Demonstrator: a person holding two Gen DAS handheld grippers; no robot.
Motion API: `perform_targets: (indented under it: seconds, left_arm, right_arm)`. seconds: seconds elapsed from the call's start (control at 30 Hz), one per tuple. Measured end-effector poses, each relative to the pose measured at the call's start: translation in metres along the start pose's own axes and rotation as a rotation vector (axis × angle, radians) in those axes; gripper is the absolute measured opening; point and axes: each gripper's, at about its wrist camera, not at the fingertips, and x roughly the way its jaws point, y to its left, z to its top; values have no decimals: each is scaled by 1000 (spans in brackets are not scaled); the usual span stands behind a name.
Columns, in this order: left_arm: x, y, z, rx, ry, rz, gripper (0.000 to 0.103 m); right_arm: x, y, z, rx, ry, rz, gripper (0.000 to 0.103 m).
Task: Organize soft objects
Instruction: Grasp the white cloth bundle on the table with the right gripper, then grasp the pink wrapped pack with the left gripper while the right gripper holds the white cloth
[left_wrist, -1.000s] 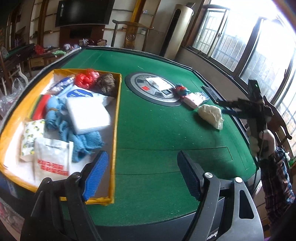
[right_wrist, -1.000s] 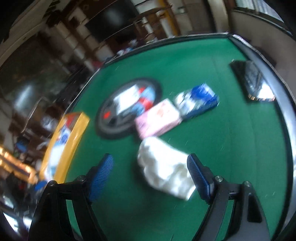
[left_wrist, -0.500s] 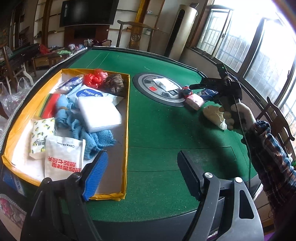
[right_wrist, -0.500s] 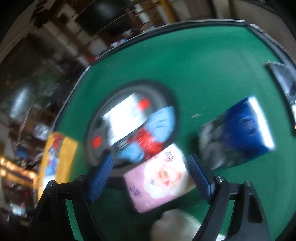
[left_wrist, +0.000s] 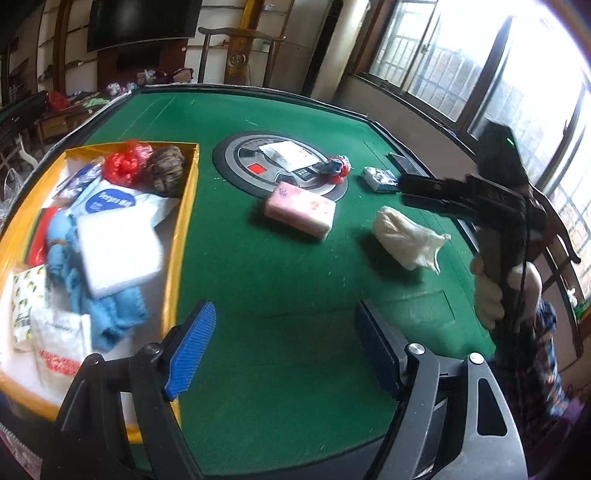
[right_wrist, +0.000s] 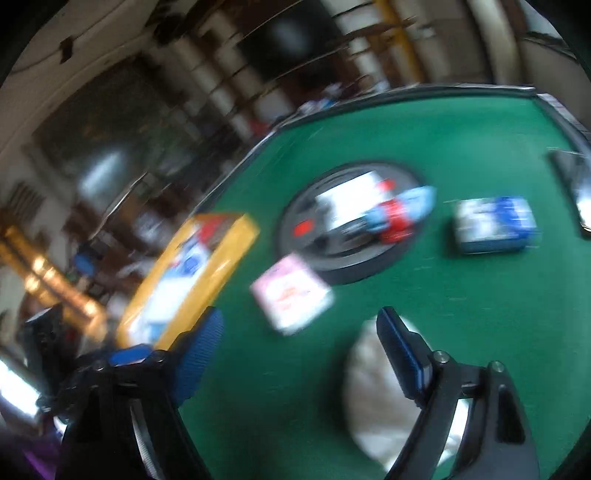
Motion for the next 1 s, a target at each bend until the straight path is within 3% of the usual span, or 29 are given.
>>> perform_targets:
  seconds: [0.1,0.2,0.37,0.5,0.63,0.77,0.9,0.93,0.97,1.0]
  left_arm:
    - [28,-7,19,-54,26,-4,77]
    - [56,-12,40,-114,13,-5,77]
    - [95,-14,65,-172,-8,26,77]
    - [123,-13,83,-154,-15,141,77]
    - [143,-15,86,-158,11,167,77]
    - [160,-32,80,-109,35,185,88]
    - [167,-53,76,6,43,186,88]
    - [169,-58,75,43,56,182,82]
    - [170,-63,76,75,66,175,61]
    - [167,-66,75,88,57,152,50]
  right_arm:
    - [-7,-43,-10,144,-33,19,84]
    - [-1,-65,-12,245,0,-21,84]
    - [-9,-67,-11,246,-19,-25,84]
    - [-9,-66,-13,229,-5,-33,84]
    - [-8,-61,-15,191,8,-54,84]
    - [-7,-60,-15,184,11,-65,84]
    - [-8,-64,-15,200,7,-68,84]
    - [-6,-64,-15,199,10,-71,84]
    - [-6,-64,-15,196,12,-76,84]
    - [-5,-63,-15,192,13,-83,84]
